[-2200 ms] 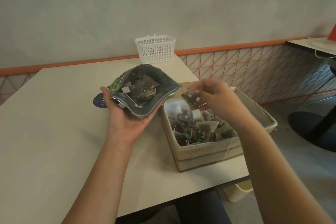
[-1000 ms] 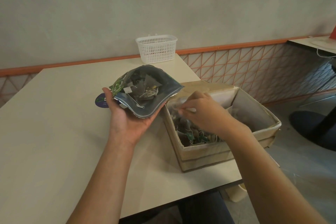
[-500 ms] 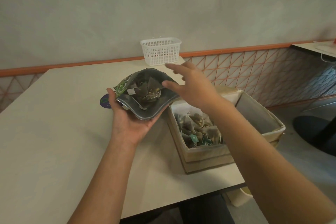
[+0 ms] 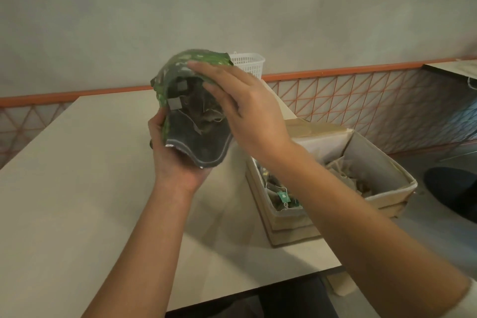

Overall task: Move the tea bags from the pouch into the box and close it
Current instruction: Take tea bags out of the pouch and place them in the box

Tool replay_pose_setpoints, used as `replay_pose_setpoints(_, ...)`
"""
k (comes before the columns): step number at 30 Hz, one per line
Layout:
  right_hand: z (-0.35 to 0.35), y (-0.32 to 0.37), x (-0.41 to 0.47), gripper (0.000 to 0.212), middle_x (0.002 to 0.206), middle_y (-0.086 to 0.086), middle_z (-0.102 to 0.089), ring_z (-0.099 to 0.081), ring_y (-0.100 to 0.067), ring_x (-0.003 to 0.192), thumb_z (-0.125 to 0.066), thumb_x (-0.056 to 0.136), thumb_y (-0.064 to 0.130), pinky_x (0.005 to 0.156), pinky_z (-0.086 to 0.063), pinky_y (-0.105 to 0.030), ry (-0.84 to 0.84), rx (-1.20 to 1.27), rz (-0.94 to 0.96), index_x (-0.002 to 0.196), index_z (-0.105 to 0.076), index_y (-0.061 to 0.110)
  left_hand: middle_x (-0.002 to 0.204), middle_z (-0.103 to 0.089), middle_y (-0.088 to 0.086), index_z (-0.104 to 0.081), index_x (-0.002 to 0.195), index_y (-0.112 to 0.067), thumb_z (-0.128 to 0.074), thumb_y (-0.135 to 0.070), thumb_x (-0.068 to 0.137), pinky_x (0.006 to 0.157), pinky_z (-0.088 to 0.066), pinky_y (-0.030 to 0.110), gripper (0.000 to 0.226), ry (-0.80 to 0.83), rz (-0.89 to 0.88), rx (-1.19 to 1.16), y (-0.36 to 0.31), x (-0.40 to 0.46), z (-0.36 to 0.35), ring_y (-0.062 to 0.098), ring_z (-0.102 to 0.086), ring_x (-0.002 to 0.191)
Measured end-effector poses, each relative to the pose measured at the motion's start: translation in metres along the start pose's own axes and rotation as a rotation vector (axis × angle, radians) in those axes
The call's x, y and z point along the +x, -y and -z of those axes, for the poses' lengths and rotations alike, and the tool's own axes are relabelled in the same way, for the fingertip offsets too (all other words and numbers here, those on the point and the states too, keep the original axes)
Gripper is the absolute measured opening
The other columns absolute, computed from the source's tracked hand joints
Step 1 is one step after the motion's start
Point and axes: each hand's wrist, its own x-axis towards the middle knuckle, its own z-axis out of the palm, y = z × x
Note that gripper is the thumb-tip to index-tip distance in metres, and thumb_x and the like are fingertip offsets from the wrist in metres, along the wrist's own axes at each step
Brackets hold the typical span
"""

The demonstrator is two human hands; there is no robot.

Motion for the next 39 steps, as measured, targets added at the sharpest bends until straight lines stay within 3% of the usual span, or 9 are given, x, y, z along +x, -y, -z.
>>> replay_pose_setpoints(6,-0.007,-0.018,0.007,0.035,0.124,0.01,-0.063,-0.057,-0.011,0.112,-0.042,0.101,0.034,0.089,-0.05,-0.033,0.107,-0.036,-0.114,0.134,-0.056,0.035,0.14,-0.059,0.014,-0.054,0.143,-0.02,-0.04,-0.057,0.093,0.108,-0.042,0.053,0.064,-0.025,0.077,-0.049,0.003,0.019,0.003,0.035,-0.055,0.13)
replay_pose_setpoints(13,0.001,-0.019,0.0,0.034,0.114,0.01,-0.057,-0.055,-0.01,0.104,-0.045,0.1,0.033,0.079,-0.053,-0.036,0.141,-0.063,-0.132,0.132,-0.054,0.038,0.144,-0.055,0.011,-0.06,0.136,-0.019,-0.049,-0.051,0.089,0.114,-0.034,0.046,0.058,-0.036,0.062,-0.102,0.005,0.016,0.006,0.03,-0.049,0.135)
replay_pose_setpoints(16,0.009,-0.013,-0.009,0.032,0.125,0.008,-0.048,-0.053,-0.008,0.104,-0.054,0.094,0.02,0.076,-0.055,-0.032,0.228,0.056,-0.096,0.124,-0.052,0.03,0.138,-0.061,0.012,-0.064,0.129,-0.018,-0.056,-0.049,0.079,0.11,-0.04,0.047,0.059,-0.118,0.033,-0.071,0.01,0.014,0.01,0.031,-0.055,0.13)
replay_pose_setpoints(19,0.011,-0.013,-0.017,0.022,0.131,0.006,-0.042,-0.051,-0.011,0.107,-0.064,0.087,0.031,0.076,-0.056,-0.031,0.335,-0.032,-0.037,0.107,-0.058,0.024,0.133,-0.064,0.012,-0.07,0.12,-0.016,-0.053,-0.054,0.086,0.102,-0.049,0.043,0.054,-0.227,0.032,-0.083,0.015,0.013,0.015,0.03,-0.06,0.125)
replay_pose_setpoints(23,0.004,-0.011,-0.025,0.051,0.143,0.003,-0.033,-0.037,-0.016,0.125,-0.07,0.077,0.052,0.085,-0.048,-0.03,0.429,-0.379,-0.055,0.118,-0.064,0.022,0.109,-0.074,0.012,-0.069,0.112,-0.016,-0.049,-0.058,0.09,0.07,-0.061,0.039,0.051,-0.296,0.022,-0.077,0.018,0.012,0.014,0.031,-0.068,0.099)
replay_pose_setpoints(27,-0.001,-0.007,-0.032,0.037,0.14,0.001,-0.03,-0.03,-0.019,0.122,-0.067,0.08,0.051,0.083,-0.044,-0.027,0.426,-0.544,-0.078,0.103,-0.071,0.022,0.108,-0.074,0.011,-0.069,0.113,-0.017,-0.051,-0.058,0.088,0.077,-0.059,0.037,0.051,-0.292,0.036,-0.051,0.02,0.012,0.015,0.03,-0.068,0.098)
replay_pose_setpoints(31,0.002,-0.009,-0.034,0.025,0.135,-0.002,-0.037,-0.035,-0.02,0.119,-0.068,0.081,0.038,0.073,-0.044,-0.025,0.375,-0.443,-0.13,0.094,-0.07,0.017,0.113,-0.074,0.012,-0.071,0.109,-0.016,-0.05,-0.057,0.089,0.088,-0.054,0.039,0.049,-0.277,0.033,-0.054,0.022,0.011,0.017,0.03,-0.066,0.108)
replay_pose_setpoints(35,0.018,-0.014,-0.032,0.013,0.13,-0.003,-0.045,-0.043,-0.021,0.119,-0.072,0.079,0.027,0.085,-0.049,-0.034,0.256,-0.133,-0.247,0.084,-0.064,0.018,0.126,-0.068,0.017,-0.071,0.112,-0.014,-0.054,-0.056,0.087,0.095,-0.051,0.051,0.051,-0.246,0.039,-0.092,0.026,0.011,0.015,0.034,-0.061,0.12)
replay_pose_setpoints(39,0.04,-0.013,-0.028,0.013,0.123,0.003,-0.051,-0.047,-0.016,0.118,-0.072,0.079,0.023,0.091,-0.044,-0.027,0.112,0.042,-0.36,0.084,-0.062,0.017,0.126,-0.067,0.021,-0.068,0.117,-0.012,-0.057,-0.056,0.087,0.104,-0.046,0.055,0.054,-0.224,0.049,-0.13,0.032,0.011,0.013,0.041,-0.062,0.119)
